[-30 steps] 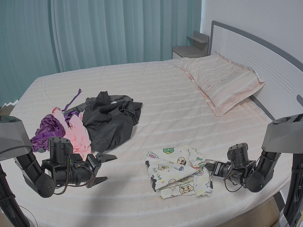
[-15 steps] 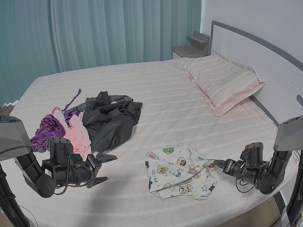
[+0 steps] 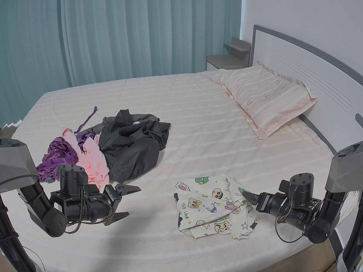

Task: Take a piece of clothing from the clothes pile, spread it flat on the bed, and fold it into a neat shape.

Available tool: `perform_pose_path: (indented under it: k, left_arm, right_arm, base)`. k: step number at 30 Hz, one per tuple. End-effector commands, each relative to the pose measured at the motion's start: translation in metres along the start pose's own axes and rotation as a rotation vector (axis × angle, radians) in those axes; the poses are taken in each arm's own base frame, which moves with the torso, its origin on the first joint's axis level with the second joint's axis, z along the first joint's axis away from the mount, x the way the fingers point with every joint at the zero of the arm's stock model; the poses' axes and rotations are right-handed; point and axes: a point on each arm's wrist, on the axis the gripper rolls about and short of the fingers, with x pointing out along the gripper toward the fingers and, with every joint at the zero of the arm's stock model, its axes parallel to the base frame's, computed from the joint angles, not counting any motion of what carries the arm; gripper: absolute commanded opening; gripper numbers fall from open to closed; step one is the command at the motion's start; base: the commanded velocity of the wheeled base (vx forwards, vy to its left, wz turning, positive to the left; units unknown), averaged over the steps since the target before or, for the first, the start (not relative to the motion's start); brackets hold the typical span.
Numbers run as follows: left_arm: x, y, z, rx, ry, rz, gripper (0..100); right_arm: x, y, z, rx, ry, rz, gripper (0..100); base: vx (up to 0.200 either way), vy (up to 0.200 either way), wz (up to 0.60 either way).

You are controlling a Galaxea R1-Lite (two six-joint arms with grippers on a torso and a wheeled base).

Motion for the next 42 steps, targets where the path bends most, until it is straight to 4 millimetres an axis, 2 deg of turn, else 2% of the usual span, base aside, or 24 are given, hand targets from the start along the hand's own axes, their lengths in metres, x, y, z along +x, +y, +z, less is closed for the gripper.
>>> perform_pose_path:
  k: [1, 2, 7, 10, 12, 20, 23, 25, 29, 31, 34, 38, 39, 40, 42]
  left_arm:
    - [0.001, 0.001, 0.0, -0.001, 0.002, 0.003, 100]
    - [0.001, 0.001, 0.0, -0.001, 0.002, 0.003, 100]
    - [0.001, 0.001, 0.0, -0.001, 0.002, 0.003, 100]
    - [0.001, 0.001, 0.0, -0.001, 0.002, 0.003, 100]
    - [0.001, 0.001, 0.0, -0.001, 0.002, 0.003, 100]
    - [0.001, 0.001, 0.0, -0.001, 0.002, 0.003, 100]
    - [0.001, 0.001, 0.0, -0.001, 0.002, 0.003, 100]
    - [0.001, 0.001, 0.0, -0.001, 0.003, 0.004, 100]
    - [0.001, 0.001, 0.0, -0.001, 0.002, 0.003, 100]
    - [0.001, 0.001, 0.0, -0.001, 0.002, 0.003, 100]
    - [0.001, 0.001, 0.0, 0.001, 0.002, 0.003, 100]
    - [0.001, 0.001, 0.0, 0.001, 0.002, 0.003, 100]
    - [0.001, 0.001, 0.0, 0.001, 0.002, 0.003, 100]
    - [0.001, 0.001, 0.0, 0.001, 0.002, 0.003, 100]
    - [0.001, 0.001, 0.0, 0.001, 0.002, 0.003, 100]
  right_arm:
    - [0.016, 0.019, -0.004, -0.097, 0.006, 0.043, 100]
    - [0.016, 0.019, -0.004, -0.104, 0.009, 0.042, 100]
    - [0.046, 0.021, -0.02, -0.34, 0.038, -0.037, 100]
    - [0.067, 0.008, -0.025, -0.536, 0.049, -0.107, 100]
    - [0.074, 0.005, -0.025, -0.59, 0.049, -0.128, 100]
    - [0.076, 0.005, -0.022, -0.714, 0.156, -0.181, 100]
    - [0.08, 0.002, -0.018, -0.729, 0.159, -0.198, 100]
    - [0.088, 0.0, -0.003, -0.71, 0.102, -0.239, 100]
    - [0.092, -0.001, 0.012, -0.686, 0.054, -0.254, 100]
    - [0.094, -0.007, 0.023, -0.666, 0.024, -0.278, 100]
    - [0.095, -0.016, 0.028, -0.653, 0.02, -0.305, 100]
    - [0.111, -0.045, 0.042, -0.606, 0.001, -0.371, 100]
    - [0.111, -0.045, 0.042, -0.606, 0.001, -0.371, 100]
    - [0.117, -0.057, 0.046, -0.587, -0.007, -0.394, 100]
    - [0.12, -0.063, 0.049, -0.563, -0.021, -0.406, 100]
  base:
    - [0.0, 0.0, 0.0]
    - [0.0, 0.0, 0.0]
    - [0.0, 0.0, 0.0]
    - [0.0, 0.0, 0.0]
    - [0.0, 0.0, 0.0]
    - [0.0, 0.0, 0.0]
    - [0.0, 0.0, 0.0]
    - [0.0, 0.0, 0.0]
    - [0.0, 0.0, 0.0]
    - [0.0, 0.0, 0.0]
    - [0.0, 0.0, 0.0]
    - [0.0, 0.0, 0.0]
    - [0.0, 0.0, 0.0]
    - [0.0, 0.0, 0.0]
    - [0.0, 0.0, 0.0]
